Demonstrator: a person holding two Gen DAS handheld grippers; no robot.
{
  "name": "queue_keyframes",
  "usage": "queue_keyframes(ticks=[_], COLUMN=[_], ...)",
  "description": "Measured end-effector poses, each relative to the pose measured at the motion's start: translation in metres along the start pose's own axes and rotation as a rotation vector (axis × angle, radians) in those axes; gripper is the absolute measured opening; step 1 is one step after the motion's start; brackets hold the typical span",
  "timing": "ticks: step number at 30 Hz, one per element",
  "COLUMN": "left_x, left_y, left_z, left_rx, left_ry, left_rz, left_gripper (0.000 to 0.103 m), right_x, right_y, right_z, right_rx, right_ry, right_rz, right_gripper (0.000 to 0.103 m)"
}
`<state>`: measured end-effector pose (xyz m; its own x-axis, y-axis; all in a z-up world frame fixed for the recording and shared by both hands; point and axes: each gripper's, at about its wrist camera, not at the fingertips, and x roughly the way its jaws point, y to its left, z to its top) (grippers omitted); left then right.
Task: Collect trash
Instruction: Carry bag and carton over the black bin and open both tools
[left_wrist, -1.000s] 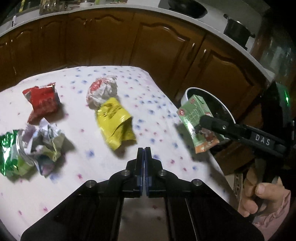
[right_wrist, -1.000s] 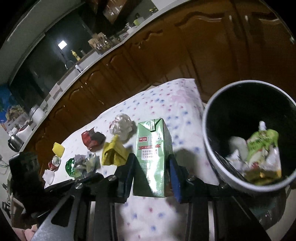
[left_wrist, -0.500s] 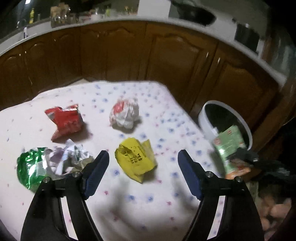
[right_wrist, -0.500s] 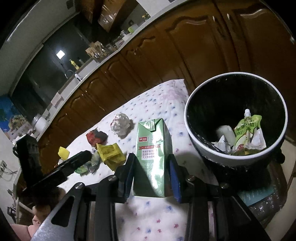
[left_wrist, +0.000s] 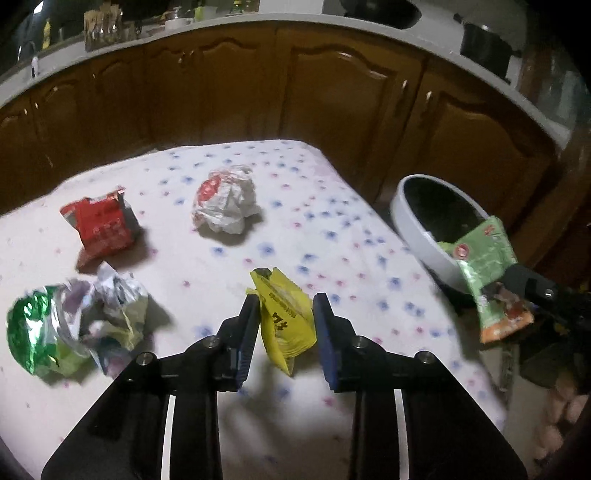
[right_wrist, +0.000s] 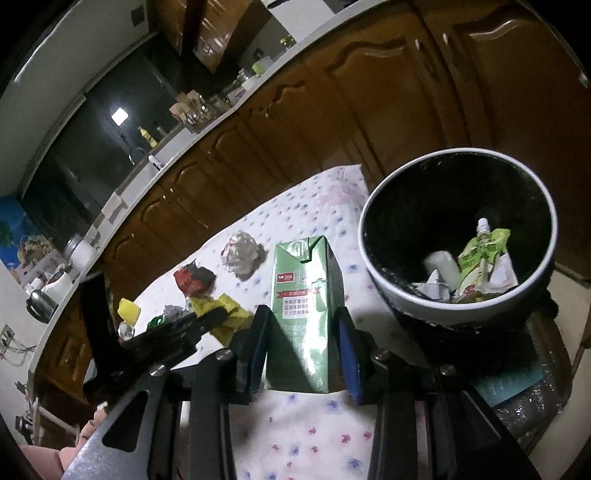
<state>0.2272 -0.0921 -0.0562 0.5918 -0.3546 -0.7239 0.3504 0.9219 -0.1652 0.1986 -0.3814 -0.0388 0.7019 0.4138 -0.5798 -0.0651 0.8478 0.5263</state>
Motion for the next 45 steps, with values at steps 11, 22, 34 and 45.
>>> queue_keyframes(ticks=[11, 22, 34, 45], left_x=[-0.013, -0.012, -0.005, 0.022], left_y=[-0.053, -0.102, -0.143, -0.174], left_z=[0.008, 0.026, 0.052, 0.077], left_rx=[0.081, 0.152, 0.216, 0.263], left_ry=[-0.009, -0.033, -0.055, -0.030], left_rz=[-0.066, -0.119, -0.160, -0.188], left_gripper=[0.028, 0.028, 0.028, 0.028], right_x=[-0.025, -0.050, -0.055, -0.050], right_y=[-0.011, -0.034, -0.062, -0.080], right_z=[0.006, 0.017, 0.037, 0.051], right_rx=[0.003, 0.019, 0.028, 0.040], right_ry=[-0.048, -0.095, -0.115, -0.116], right_rz=[-0.021, -0.069, -0.129, -0.161], right_gripper=[0.036, 0.036, 0.036, 0.036])
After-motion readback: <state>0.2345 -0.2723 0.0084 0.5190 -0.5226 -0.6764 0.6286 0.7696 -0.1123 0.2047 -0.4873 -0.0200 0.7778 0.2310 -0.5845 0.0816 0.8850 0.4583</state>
